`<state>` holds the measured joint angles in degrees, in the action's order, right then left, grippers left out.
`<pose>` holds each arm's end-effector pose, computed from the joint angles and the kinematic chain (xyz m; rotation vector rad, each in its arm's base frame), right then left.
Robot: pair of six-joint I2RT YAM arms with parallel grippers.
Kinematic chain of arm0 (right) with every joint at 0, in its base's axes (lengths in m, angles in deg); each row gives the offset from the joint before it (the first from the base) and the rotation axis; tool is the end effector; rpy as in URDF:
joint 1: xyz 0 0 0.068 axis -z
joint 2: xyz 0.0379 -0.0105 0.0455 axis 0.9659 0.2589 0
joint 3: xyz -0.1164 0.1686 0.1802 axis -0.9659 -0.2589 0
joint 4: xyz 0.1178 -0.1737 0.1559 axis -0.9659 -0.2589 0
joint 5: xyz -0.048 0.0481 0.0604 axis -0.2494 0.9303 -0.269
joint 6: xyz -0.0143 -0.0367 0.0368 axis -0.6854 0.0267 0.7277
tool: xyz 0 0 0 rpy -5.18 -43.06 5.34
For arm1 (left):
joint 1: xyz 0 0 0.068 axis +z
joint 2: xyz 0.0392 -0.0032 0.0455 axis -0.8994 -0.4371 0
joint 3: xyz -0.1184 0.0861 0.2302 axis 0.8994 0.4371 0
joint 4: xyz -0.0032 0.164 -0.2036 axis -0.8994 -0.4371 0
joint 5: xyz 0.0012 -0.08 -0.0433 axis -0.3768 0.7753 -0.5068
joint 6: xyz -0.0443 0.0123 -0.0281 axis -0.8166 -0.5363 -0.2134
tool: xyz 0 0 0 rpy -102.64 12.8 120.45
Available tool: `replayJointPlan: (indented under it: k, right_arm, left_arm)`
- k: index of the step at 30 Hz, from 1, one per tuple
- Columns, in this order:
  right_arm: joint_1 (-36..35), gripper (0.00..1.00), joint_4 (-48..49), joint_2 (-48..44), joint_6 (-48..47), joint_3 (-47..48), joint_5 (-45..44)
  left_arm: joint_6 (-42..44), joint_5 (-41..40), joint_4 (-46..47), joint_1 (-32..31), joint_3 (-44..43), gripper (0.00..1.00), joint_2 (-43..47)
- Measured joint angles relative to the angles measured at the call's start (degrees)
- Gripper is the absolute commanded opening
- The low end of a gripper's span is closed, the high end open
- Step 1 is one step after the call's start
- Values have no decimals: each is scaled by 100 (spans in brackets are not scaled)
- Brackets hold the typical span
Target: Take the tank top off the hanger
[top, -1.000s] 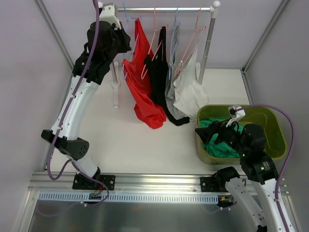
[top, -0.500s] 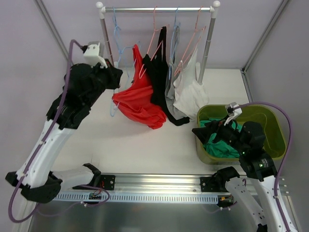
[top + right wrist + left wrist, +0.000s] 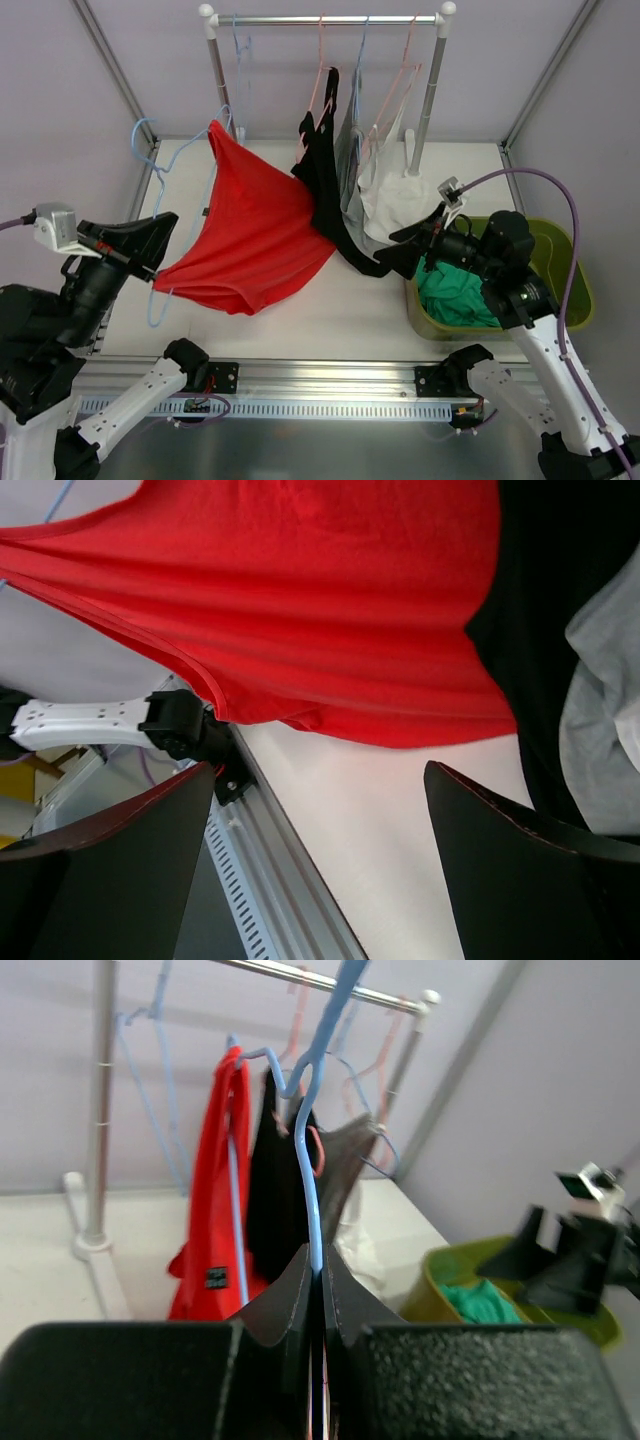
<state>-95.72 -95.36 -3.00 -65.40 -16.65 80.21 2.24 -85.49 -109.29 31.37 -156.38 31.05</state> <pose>0.1310 0.0737 0.3820 -0.7294 1.5340 0.9217 0.0161 -0.0032 0.5001 0.0354 1.2755 -0.6264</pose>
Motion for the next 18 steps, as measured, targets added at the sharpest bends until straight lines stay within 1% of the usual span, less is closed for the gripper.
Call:
replayJointPlan:
  k: [2, 5, 8, 11, 13, 16, 18]
  right_arm:
    - [-216, 91, 98, 219, -20, 232, 92]
    - [-551, 90, 179, 435, -63, 505, 96]
    - [-1099, 89, 210, 796, -175, 916, -129]
    - [-1871, 83, 328, 1314, -382, 1333, -651]
    - [-2365, 82, 514, 1714, -555, 1495, -1154]
    - [-2802, 77, 1005, 2227, -680, 1517, -1882]
    - [-2933, 72, 1322, 2570, -734, 1537, -2293]
  left_arm:
    - [-2, 411, -144, 0, -57, 0, 212]
    - [-13, 1051, -433, 0, -275, 0, 286]
    - [-50, 1768, -505, 0, -348, 0, 297]
    - [-155, 2553, -590, 0, -345, 0, 258]
    - [-273, 2966, -603, 0, -293, 0, 192]
    - [-461, 3261, -592, 0, -44, 0, 140]
    - [-595, 3362, -599, 0, 151, 0, 133]
